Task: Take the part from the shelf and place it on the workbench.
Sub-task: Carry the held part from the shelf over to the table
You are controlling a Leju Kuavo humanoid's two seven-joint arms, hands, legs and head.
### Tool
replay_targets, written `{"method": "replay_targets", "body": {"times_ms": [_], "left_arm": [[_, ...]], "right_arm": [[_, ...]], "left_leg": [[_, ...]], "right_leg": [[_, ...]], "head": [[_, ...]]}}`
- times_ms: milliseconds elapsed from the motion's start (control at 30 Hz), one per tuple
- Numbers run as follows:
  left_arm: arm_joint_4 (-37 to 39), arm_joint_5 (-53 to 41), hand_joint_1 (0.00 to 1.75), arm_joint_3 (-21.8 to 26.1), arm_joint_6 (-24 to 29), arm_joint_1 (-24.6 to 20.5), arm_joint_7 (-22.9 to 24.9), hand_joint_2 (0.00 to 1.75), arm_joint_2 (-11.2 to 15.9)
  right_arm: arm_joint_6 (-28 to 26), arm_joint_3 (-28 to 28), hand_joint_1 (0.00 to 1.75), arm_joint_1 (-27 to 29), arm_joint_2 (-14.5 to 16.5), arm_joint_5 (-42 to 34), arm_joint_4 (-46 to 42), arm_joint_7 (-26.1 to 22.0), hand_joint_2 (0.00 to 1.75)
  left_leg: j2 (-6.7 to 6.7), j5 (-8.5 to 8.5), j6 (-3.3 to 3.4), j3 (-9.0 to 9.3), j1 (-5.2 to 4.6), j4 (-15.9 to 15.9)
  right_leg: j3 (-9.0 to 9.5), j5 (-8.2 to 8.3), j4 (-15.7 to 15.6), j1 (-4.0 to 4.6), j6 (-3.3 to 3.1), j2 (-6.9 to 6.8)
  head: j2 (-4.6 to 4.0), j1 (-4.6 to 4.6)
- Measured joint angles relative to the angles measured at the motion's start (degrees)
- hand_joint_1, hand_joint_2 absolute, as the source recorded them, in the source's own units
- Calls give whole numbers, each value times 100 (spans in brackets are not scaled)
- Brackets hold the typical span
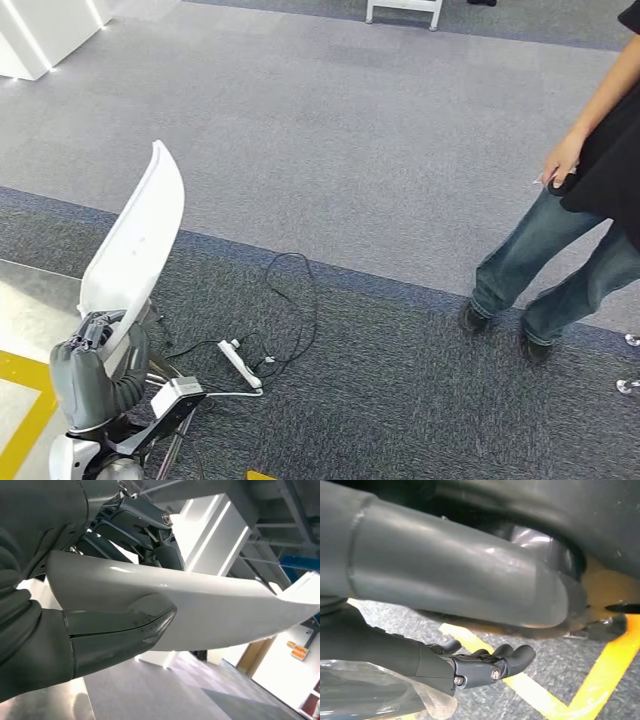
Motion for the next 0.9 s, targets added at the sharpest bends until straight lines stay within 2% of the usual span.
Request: {"method": "replay_targets", "body": {"times_ms": [33, 67, 100, 167, 200, 233, 267, 300, 333, 400, 433, 467, 533, 567, 600, 667, 700, 733, 833, 867, 900], "left_arm": [[0, 0, 175, 1, 1, 10, -5, 175, -1], [0, -1, 175, 2, 2, 16, -8, 175, 0], [0, -3, 175, 2, 2, 12, -9, 175, 1], [0, -10, 175, 2, 3, 3, -10, 175, 1], [0, -13, 175, 3, 3, 6, -10, 175, 2], [0, -15, 175, 3, 2, 18, -10, 175, 3], [0, -15, 175, 4, 2, 30, -9, 175, 4], [0, -15, 175, 5, 1, 39, -9, 175, 5], [0, -15, 175, 6, 1, 47, -8, 175, 6], [-1, -15, 175, 6, 1, 48, -7, 175, 6], [-1, -16, 175, 6, 1, 48, -5, 175, 5], [-2, -16, 175, 8, 1, 52, -4, 175, 6], [-3, -16, 175, 14, 1, 73, -2, 175, 7], [-4, -16, 175, 17, 3, 82, -1, 175, 6], [-5, -16, 175, 18, 4, 81, -1, 175, 4], [-7, -18, 175, 14, 5, 71, -1, 175, -2], [-7, -19, 175, 12, 4, 66, -1, 175, -3], [-7, -20, 175, 11, 3, 66, -1, 175, -4], [-7, -21, 175, 10, 3, 67, -1, 175, -4], [-6, -21, 175, 10, 3, 70, -1, 175, -4], [-5, -22, 175, 9, 3, 74, 7, 175, -4]], "right_arm": [[-1, 6, 0, -1, 0, -2, -8, 2, 0], [-2, 13, 0, 0, 0, -5, -14, 2, 0], [-3, 19, 0, 5, 1, -8, -19, 2, 0], [-5, 26, 0, 25, -1, -14, -22, 2, 0], [-6, 26, 0, 35, -2, -16, -22, 2, 0], [-7, 27, 0, 42, -2, -19, -22, 2, 0], [-7, 27, 0, 45, -3, -22, -22, 2, 0], [-8, 27, 0, 47, -3, -26, -22, 3, 0], [-8, 27, 0, 47, -2, -29, -22, 3, 0], [-8, 27, 0, 48, -2, -32, -22, 4, 0], [-8, 28, 0, 48, -2, -32, -22, 4, 0], [-8, 28, 0, 47, -2, -32, -22, 6, 0], [-8, 30, 0, 36, -2, -32, -26, 9, 0], [-8, 30, 0, 29, -2, -32, -28, 10, 0], [-8, 31, 0, 24, -2, -32, -30, 10, 0], [-8, 34, 0, 23, -2, -32, -31, 10, 0], [-8, 36, 0, 24, -2, -32, -31, 10, 0], [-8, 36, 0, 24, -2, -32, -31, 10, 0], [-8, 36, 0, 27, -2, -32, -31, 10, 0], [-8, 37, 0, 25, -2, -32, -32, 2, 0], [-10, 38, 0, 20, -3, -32, -33, -2, 0]], "left_leg": [[-32, 2, -30, -16, 10, 4], [22, -36, -57, -43, 5, 57], [145, -131, -83, -109, -3, 208], [485, -444, -135, -381, -6, 811], [585, -591, -157, -549, 5, 1170], [635, -661, -172, -668, 17, 1424], [662, -630, -180, -702, 26, 1499], [688, -498, -180, -625, 31, 1352], [749, -295, -168, -449, 30, 1015], [989, -42, -118, -66, -19, 290], [1080, -11, -88, 39, -50, 82], [1116, -42, -60, 71, -80, 7], [1006, -38, -2, 65, -83, -26], [944, -26, 28, 73, -66, -51], [884, -10, 61, 81, -45, -78], [780, 6, 107, 88, -15, -105], [747, 6, 119, 84, -12, -105], [728, 6, 122, 82, -11, -105], [715, 4, 124, 82, -11, -105], [683, 3, 125, 83, -11, -104], [565, -3, 118, 92, -4, -95]], "right_leg": [[13, 16, -9, 0, -33, -72], [31, 30, -35, -7, -65, -146], [52, 42, -62, -12, -97, -237], [84, 33, -84, 0, -140, -420], [91, 21, -83, 11, -156, -515], [101, 7, -81, 19, -166, -606], [114, -8, -80, 25, -169, -692], [134, -25, -79, 28, -167, -774], [165, -47, -79, 29, -159, -848], [222, -99, -77, 46, -115, -975], [239, -123, -76, 58, -84, -1034], [255, -142, -79, 69, -52, -1094], [280, -175, -94, 74, 3, -1199], [275, -217, -64, 66, 31, -1133], [213, -307, 65, 57, 56, -991], [-54, -593, 605, 39, 94, -633], [-175, -706, 846, 36, 101, -548], [-248, -771, 992, 34, 104, -523], [-301, -809, 1092, 33, 107, -517], [-404, -863, 1278, 33, 112, -511], [-388, -683, 1156, 24, 117, -465]], "head": [[0, -2], [0, -14], [-1, -30], [0, -63], [-1, -67], [0, -68], [-1, -68], [-1, -68], [0, -68], [-1, -71], [-1, -71], [-1, -73], [1, -74], [0, -67], [0, -54], [0, -17], [1, -8], [1, -3], [1, -2], [1, -2], [1, -2]]}}
